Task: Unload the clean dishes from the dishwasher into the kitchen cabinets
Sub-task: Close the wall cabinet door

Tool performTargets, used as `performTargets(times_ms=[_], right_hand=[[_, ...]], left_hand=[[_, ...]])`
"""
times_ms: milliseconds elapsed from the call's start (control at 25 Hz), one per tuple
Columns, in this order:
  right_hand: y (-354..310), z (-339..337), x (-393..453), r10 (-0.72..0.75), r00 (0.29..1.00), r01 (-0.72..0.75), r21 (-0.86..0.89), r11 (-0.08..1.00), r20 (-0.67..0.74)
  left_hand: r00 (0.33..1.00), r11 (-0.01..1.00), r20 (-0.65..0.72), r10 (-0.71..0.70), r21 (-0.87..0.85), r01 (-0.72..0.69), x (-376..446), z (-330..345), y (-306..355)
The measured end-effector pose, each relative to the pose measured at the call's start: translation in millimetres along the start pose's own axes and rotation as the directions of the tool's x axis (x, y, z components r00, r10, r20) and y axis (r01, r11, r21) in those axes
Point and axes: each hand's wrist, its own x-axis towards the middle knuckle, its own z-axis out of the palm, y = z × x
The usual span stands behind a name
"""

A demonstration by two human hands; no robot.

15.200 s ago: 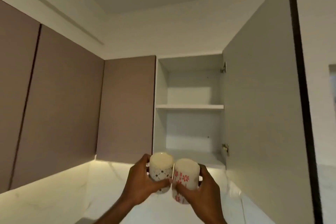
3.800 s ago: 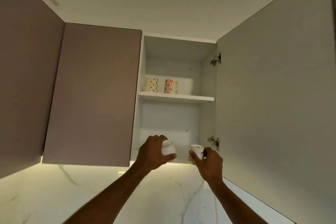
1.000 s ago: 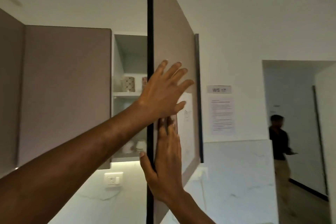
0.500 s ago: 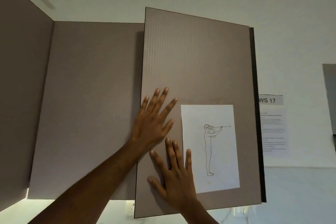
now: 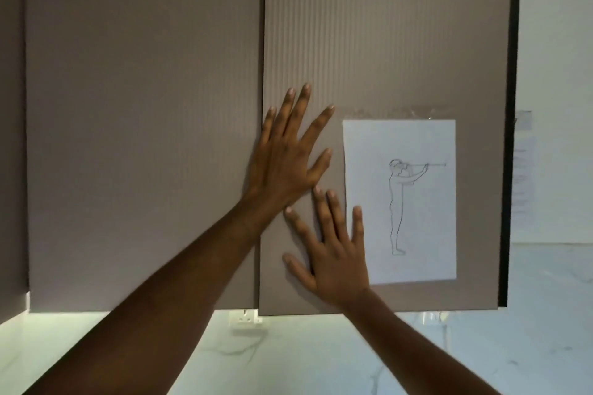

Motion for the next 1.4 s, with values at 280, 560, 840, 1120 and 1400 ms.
performTargets(times_ms=[280,560,840,1120,1400], right_hand=[[-17.4,-8.5,2.8,0.048,0.995,-0.05,0.016,0.999,0.083],[-126.8,-15.3,54.3,-0.289,0.957,0.287,0.155,0.945,-0.01],[-193.1,47.1,99.5,-0.535,0.833,0.52,0.131,0.844,0.141],[-191.5,35.0,94.2,-0.555,0.817,0.54,0.129,0.832,0.157],[-168.4,-50.5,71.8,-0.542,0.788,0.52,0.155,0.84,0.293]], left_hand=[[0.999,0.998,0.035,0.04,-0.05,-0.038,-35.7,-22.7,-25.1],[0.159,0.303,-0.285,-0.945,-0.587,0.75,-229.0,-44.2,-106.0],[-0.367,-0.599,0.495,-0.788,-0.753,0.27,-300.9,-26.5,-190.1],[-0.301,-0.573,0.521,-0.799,-0.811,0.119,-300.5,-54.7,-194.1],[-0.257,-0.589,0.568,-0.782,-0.808,0.008,-329.7,-160.6,-134.8]])
